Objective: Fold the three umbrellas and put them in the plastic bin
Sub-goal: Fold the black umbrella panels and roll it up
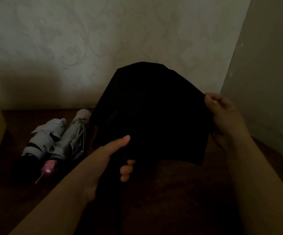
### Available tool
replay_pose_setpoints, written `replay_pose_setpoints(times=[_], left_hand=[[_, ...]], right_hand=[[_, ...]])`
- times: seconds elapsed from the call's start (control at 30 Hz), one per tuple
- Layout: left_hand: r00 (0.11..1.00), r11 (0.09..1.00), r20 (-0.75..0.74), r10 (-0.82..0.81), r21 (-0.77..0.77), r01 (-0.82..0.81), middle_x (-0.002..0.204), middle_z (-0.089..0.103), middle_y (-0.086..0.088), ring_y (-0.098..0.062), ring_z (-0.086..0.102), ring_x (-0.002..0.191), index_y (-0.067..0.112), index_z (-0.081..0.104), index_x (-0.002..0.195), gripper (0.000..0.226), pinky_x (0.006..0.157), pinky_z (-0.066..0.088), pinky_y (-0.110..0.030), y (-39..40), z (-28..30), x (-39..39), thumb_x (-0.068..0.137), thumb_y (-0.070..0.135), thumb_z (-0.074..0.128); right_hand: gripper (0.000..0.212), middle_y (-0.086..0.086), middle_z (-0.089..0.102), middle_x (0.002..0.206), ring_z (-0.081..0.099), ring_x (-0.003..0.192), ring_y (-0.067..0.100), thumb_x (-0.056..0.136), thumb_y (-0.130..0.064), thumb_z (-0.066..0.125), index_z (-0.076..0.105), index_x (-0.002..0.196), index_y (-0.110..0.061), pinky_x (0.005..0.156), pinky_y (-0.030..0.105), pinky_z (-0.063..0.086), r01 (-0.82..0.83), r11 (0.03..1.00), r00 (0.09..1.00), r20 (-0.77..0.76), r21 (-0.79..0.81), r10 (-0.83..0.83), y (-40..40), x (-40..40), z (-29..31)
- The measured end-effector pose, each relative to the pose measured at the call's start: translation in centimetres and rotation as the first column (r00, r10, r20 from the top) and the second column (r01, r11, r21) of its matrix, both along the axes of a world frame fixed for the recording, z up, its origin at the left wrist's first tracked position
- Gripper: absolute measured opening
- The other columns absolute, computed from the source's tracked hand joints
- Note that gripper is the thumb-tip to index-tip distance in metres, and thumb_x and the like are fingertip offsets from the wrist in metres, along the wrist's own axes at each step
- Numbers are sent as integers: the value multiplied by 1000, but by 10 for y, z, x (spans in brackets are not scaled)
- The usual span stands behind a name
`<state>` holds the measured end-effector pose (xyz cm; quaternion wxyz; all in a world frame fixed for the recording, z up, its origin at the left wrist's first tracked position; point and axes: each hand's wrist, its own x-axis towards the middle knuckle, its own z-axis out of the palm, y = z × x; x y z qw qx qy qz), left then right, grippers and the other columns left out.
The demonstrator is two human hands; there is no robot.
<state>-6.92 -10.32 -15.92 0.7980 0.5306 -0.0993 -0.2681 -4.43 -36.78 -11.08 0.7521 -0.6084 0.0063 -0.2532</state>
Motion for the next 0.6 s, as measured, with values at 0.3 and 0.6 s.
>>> replay_pose_setpoints(times=[0.3, 0.6], left_hand=[[999, 1000, -23, 26, 5, -26, 58, 46, -6, -12, 40, 37, 6, 55, 83, 36, 34, 36, -23, 3, 1, 3, 69, 38, 63], [999, 999, 29, 33, 21, -33, 57, 47, -6, -12, 41, 37, 5, 55, 79, 33, 35, 36, -21, 1, 0, 2, 71, 37, 62]], right_hand=[[12, -9, 61, 66, 57, 58, 3, 59, -39, 67, 65, 61, -27, 53, 17, 50, -236, 969, 970, 47, -69, 240, -6, -13, 5], [12, -2, 72, 71, 68, 65, 9, 91, -19, 54, 63, 86, -12, 57, 22, 56, -117, 978, 989, -67, 175, 130, -8, -9, 7]])
